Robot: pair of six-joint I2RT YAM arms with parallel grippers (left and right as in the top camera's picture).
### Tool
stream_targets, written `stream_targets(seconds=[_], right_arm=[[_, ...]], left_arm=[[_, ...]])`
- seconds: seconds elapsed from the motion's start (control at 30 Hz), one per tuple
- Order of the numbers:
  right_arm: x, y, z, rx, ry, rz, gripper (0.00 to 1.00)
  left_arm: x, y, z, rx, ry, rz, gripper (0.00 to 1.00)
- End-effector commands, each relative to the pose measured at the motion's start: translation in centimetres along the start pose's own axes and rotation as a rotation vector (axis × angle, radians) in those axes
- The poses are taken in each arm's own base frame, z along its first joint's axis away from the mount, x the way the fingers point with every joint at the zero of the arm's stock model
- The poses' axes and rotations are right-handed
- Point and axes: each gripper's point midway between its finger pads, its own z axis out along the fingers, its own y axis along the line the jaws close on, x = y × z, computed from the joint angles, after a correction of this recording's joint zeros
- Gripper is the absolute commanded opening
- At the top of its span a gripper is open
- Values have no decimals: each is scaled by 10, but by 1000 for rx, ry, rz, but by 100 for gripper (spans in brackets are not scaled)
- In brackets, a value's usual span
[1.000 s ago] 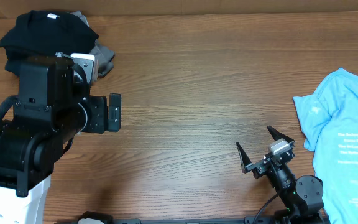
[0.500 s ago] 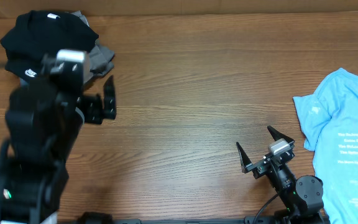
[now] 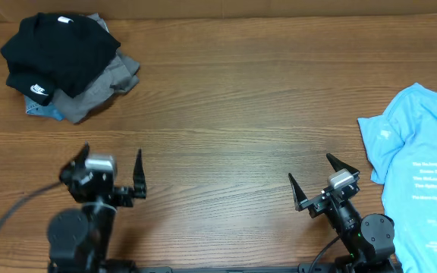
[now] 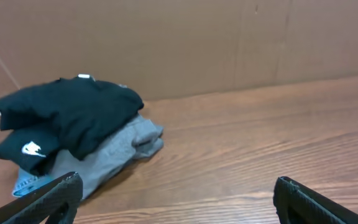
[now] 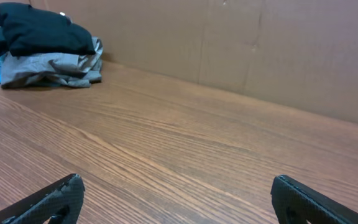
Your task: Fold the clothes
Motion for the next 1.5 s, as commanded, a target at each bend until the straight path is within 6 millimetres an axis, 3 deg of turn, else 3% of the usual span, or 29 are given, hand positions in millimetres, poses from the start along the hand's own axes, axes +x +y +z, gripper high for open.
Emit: stream_targets(seconds=[0.0,0.1,0.33,1.47], right_arm=[[-4,1,-1,-3,-17,-4,100],[-4,1,-1,-3,-17,-4,100],[-4,1,-1,-3,-17,-4,100],[-4,1,-1,-3,-17,-4,100]], left_arm=[[24,-1,-2,-3,-41,25,100],[46,-3,-1,-5,-81,26,100],[95,-10,27,26,-82,2,100],[96,-10,29,24,-94,3,100]])
